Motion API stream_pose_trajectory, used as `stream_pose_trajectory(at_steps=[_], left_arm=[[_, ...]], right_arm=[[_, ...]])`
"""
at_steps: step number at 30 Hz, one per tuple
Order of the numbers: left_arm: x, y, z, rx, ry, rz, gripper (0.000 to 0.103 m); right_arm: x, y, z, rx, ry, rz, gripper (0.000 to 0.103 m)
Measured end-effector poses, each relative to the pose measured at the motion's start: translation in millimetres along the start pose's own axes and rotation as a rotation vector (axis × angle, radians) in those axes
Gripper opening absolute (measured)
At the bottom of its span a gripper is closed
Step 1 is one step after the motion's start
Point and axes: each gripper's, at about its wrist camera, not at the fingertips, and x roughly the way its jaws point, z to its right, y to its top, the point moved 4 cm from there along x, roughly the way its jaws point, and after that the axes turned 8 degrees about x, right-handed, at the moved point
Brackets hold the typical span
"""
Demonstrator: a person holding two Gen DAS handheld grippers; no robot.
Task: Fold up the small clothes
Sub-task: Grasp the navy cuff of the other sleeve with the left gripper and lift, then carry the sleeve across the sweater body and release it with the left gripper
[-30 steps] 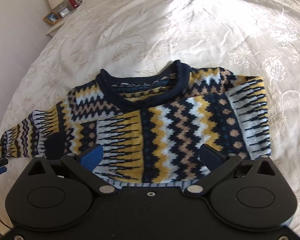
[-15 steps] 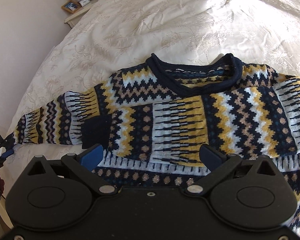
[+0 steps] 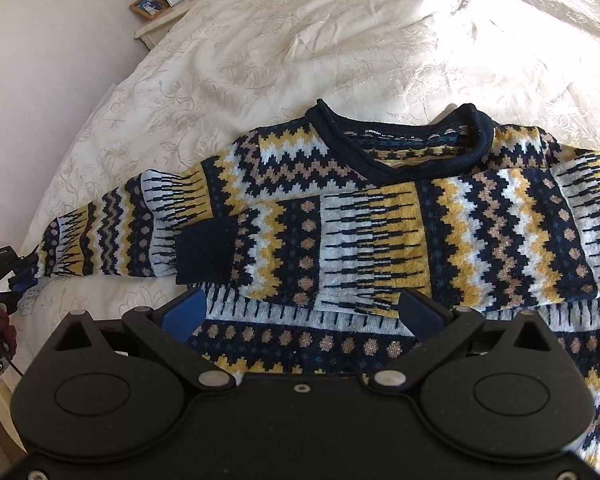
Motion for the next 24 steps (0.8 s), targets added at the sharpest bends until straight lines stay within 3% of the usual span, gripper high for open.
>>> stream_pose_trajectory(at_steps=[3, 11, 18, 24], left_arm=[[-11.0, 5.2, 11.7, 0.060, -0.012, 0.028, 0.006], [-80.2, 16.1, 90.6, 0.312, -0.096, 0.136, 0.006], [-150.0, 0.5, 185.6, 0.443, -0.273, 0.215, 0.006], [-186.4, -35.6, 260.1, 0.473, -0.435, 0.213, 0.006]], right_arm=[[-0.8, -2.1, 5.6, 0.006, 0.001, -0.002, 0.102], [-2.5, -5.1, 21.2, 0.004, 0.034, -0.016, 0.102], [-15.5, -2.2, 48.0, 0.007, 0.076, -0.011, 0.102], [-35.2, 1.8, 90.1, 0.047, 0.086, 0.013, 0.102]])
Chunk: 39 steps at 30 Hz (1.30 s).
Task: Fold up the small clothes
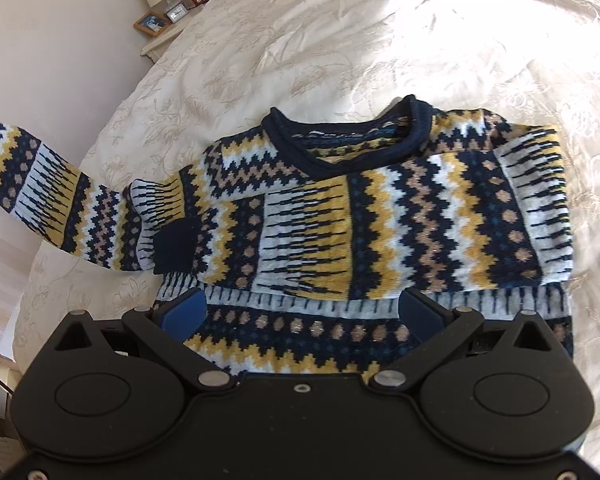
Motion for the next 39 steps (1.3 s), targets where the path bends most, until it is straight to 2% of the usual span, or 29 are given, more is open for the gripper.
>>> stream_pose_trajectory(at_steps=[5, 9, 14, 18, 21, 23, 27, 28, 31, 34, 39], left_arm=[[19.0, -13.0, 69.4, -0.001, -0.126, -0.020, 0.006], [43.1, -48.2, 127.8, 0.015, -0.212, -0.076, 0.006], [77.1, -99.9, 185.8, 0.064, -0.282, -0.171, 0.006], [101.5, -138.0, 212.1, 0.107, -0.325, -0.262, 0.006], [117.9, -162.6, 231.9, 0.163, -0.359, -0.363, 0.010], [122.1, -170.4, 237.8, 0.203, -0.366, -0.398, 0.025], [107.5, -171.6, 234.5, 0.294, -0.393, -0.358, 0.031], [104.3, -171.8, 229.8, 0.320, -0.397, -0.347, 0.035], [97.1, -173.0, 212.0, 0.373, -0.392, -0.340, 0.037], [97.0, -182.2, 190.7, 0.396, -0.324, -0.384, 0.037], [116.1, -194.5, 125.6, 0.358, -0.172, -0.476, 0.037]], right_arm=[[-17.4, 3.9, 36.4, 0.025, -0.007, 0.012, 0.102], [-29.8, 5.7, 61.3, 0.044, -0.014, 0.021, 0.102], [-40.0, 7.3, 81.1, 0.056, -0.027, 0.027, 0.102], [-46.5, 6.4, 91.4, 0.068, -0.033, 0.034, 0.102], [-49.0, 5.1, 94.1, 0.073, -0.035, 0.037, 0.102], [-48.7, 4.7, 93.4, 0.077, -0.036, 0.039, 0.102], [-45.2, 5.1, 90.2, 0.079, -0.039, 0.038, 0.102], [-43.6, 5.7, 88.9, 0.081, -0.040, 0.038, 0.102], [-38.1, 9.1, 83.2, 0.082, -0.045, 0.043, 0.102], [-31.5, 14.1, 79.9, 0.080, -0.055, 0.054, 0.102], [-16.0, 24.0, 79.9, 0.069, -0.087, 0.064, 0.102]])
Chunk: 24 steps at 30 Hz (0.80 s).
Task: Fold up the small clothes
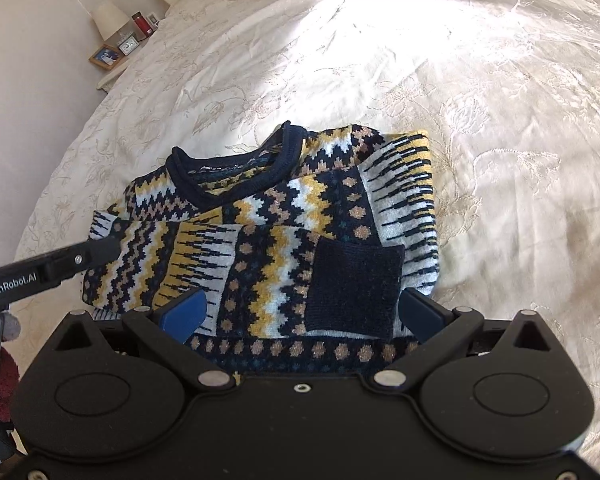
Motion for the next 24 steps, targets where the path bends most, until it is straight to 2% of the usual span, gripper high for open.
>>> stream_pose_trajectory(at_steps=[4, 7, 15, 18, 22, 24], left_arm=[[15.2, -10.8, -47.8, -0.017, 0.076, -0.069, 0.037], [25.0, -9.8, -71.3, -0.022, 0.105, -0.094, 0.037], [64.7, 9.5, -94.5, 0.041, 0.128, -0.118, 0.037], [81.2, 7.5, -115.5, -0.009, 0.150, -0.153, 0.037], [82.8, 1.6, -137.9, -0.113, 0.136, -0.145, 0.037], [78.2, -0.3, -140.4, -0.124, 0.135, -0.134, 0.037]], right_arm=[[15.5, 6.0, 4.7, 0.025, -0.036, -0.009, 0.102], [24.6, 8.3, 7.4, 0.037, -0.058, -0.020, 0.102], [39.8, 10.0, 12.5, 0.058, -0.088, -0.039, 0.102], [43.7, 10.7, 15.3, 0.070, -0.091, -0.042, 0.101], [48.1, 12.1, 18.0, 0.083, -0.078, -0.053, 0.101], [50.5, 12.6, 18.8, 0.089, -0.064, -0.063, 0.090]])
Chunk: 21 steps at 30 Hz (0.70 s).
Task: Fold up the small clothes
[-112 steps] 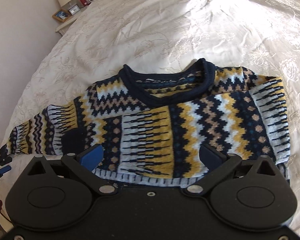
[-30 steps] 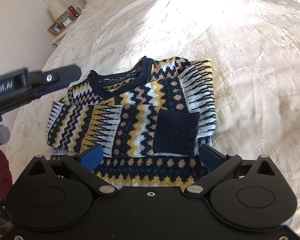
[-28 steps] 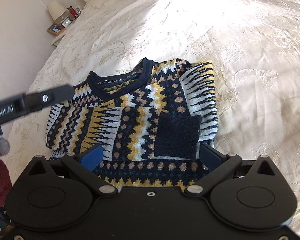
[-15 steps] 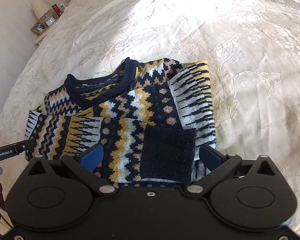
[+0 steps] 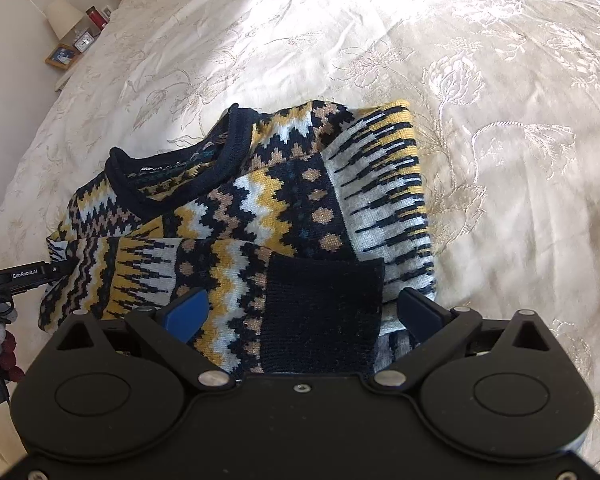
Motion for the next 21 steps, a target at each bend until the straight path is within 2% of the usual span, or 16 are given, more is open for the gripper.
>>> stream_pose_trajectory(at_steps=[2, 4, 6, 7, 8, 11, 13, 15, 17, 19, 21], left_arm=[[-3.5, -3.0, -0.2, -0.002, 0.004, 0.010, 0.037], [-5.2, -6.1, -2.4, -0.020, 0.004, 0.017, 0.037], [-5.1, -7.0, -6.5, -0.043, -0.004, 0.022, 0.037], [-5.8, -6.6, -7.7, -0.050, -0.005, 0.022, 0.037], [-6.9, -5.9, -8.9, -0.057, -0.008, 0.023, 0.037], [-12.2, -2.1, -9.5, -0.071, -0.009, 0.026, 0.037], [-19.7, 1.6, -10.7, -0.078, -0.007, 0.051, 0.037], [-26.7, 5.5, -12.5, -0.087, 0.000, 0.086, 0.037], [-27.0, 8.6, -15.3, -0.092, 0.009, 0.094, 0.038], [-17.8, 10.1, -18.6, -0.077, 0.032, 0.059, 0.038], [-6.0, 8.8, -24.7, -0.068, 0.073, 0.015, 0.038]], right_arm=[[3.7, 0.5, 0.6, 0.006, -0.006, -0.014, 0.087], [6.0, 0.8, 1.3, 0.013, -0.006, -0.022, 0.077], [9.0, 1.4, 2.6, 0.022, 0.001, -0.042, 0.047], [9.7, 1.7, 3.0, 0.022, -0.003, -0.049, 0.037], [9.5, 2.6, 2.3, 0.017, -0.003, -0.051, 0.022], [-2.5, 7.3, -6.5, -0.035, 0.005, -0.011, 0.018], [-15.3, 12.6, -13.0, -0.094, -0.029, 0.041, 0.018], [-24.2, 19.7, -11.9, -0.101, -0.045, 0.087, 0.018], [-20.1, 25.0, -5.5, -0.077, -0.058, 0.079, 0.018], [-7.1, 28.3, 0.7, -0.064, -0.060, 0.046, 0.019], [6.4, 27.8, 2.9, -0.071, -0.087, 0.013, 0.029]])
